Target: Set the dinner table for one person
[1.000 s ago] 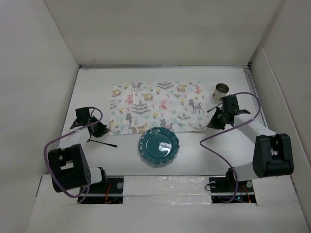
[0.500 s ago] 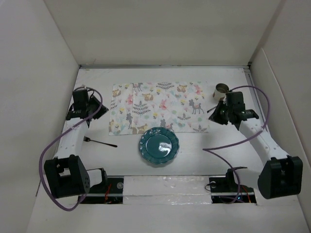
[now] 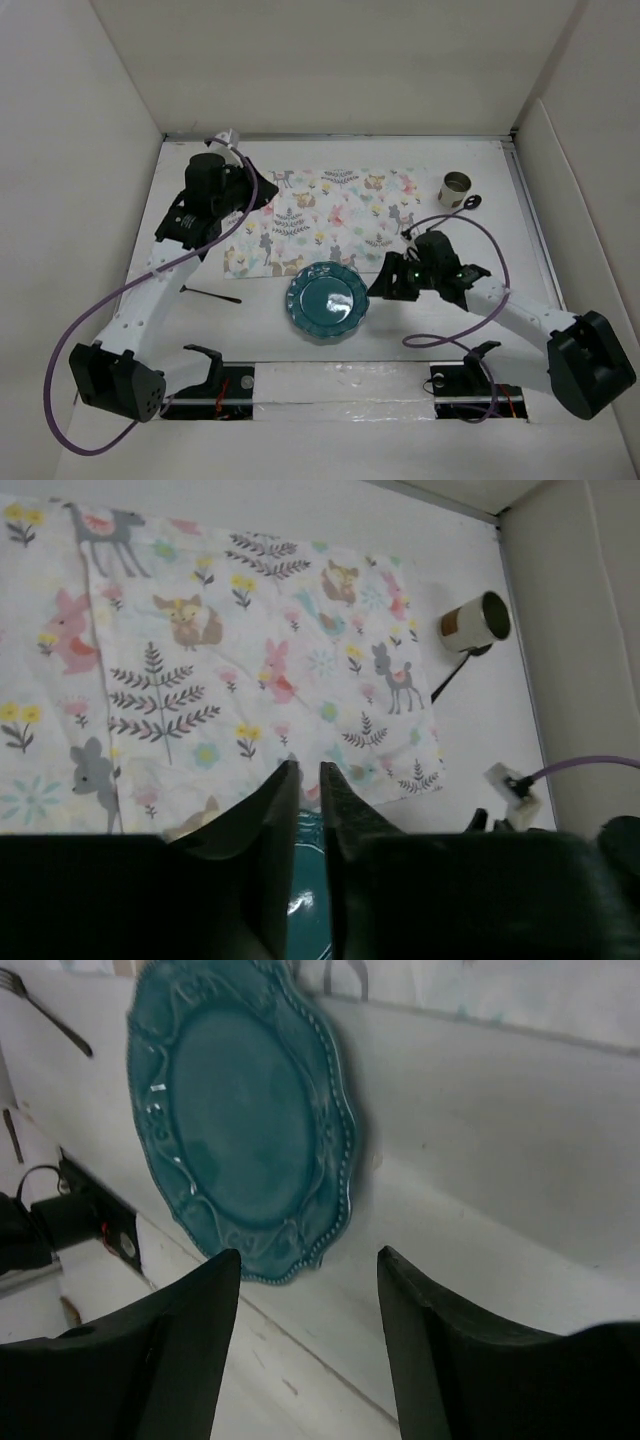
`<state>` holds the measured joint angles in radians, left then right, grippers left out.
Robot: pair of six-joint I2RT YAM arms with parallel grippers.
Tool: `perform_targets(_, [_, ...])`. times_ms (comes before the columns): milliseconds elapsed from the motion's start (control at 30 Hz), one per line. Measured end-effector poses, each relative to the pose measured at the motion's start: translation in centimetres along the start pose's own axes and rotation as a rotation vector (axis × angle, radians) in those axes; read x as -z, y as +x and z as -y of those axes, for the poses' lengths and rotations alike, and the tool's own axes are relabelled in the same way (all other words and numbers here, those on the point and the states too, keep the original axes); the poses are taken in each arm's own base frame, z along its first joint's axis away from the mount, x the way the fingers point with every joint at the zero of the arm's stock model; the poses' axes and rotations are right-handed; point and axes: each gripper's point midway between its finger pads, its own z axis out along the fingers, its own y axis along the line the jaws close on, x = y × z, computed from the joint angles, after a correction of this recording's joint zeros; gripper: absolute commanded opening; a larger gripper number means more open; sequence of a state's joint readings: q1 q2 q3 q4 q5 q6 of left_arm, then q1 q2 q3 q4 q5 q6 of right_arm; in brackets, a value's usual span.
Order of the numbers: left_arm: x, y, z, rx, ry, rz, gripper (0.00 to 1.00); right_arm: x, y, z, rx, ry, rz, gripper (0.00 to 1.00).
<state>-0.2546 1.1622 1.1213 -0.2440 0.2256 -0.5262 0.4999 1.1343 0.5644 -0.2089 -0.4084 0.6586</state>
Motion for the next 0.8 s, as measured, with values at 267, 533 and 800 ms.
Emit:
perform_targets(267, [2.4,-2.6,3.8,-0.112,0.089,0.077,0.32,-4.0,3.8,0.5,-0.051,-0.042,-0.130,0.63])
perform_targets(533, [1.7,-3.8,2.7,-0.227,0.026,0.108,0.33,-7.1,2.9,-0.1,-0.100,-0.119,-0.110,0.53])
perform_targets(800, [-1.4,1.3,2.6,-0.347,-0.058,-0.029,0.35,-8.5,3.0,0.4,-0.148,-0.133,-0.105,0.00])
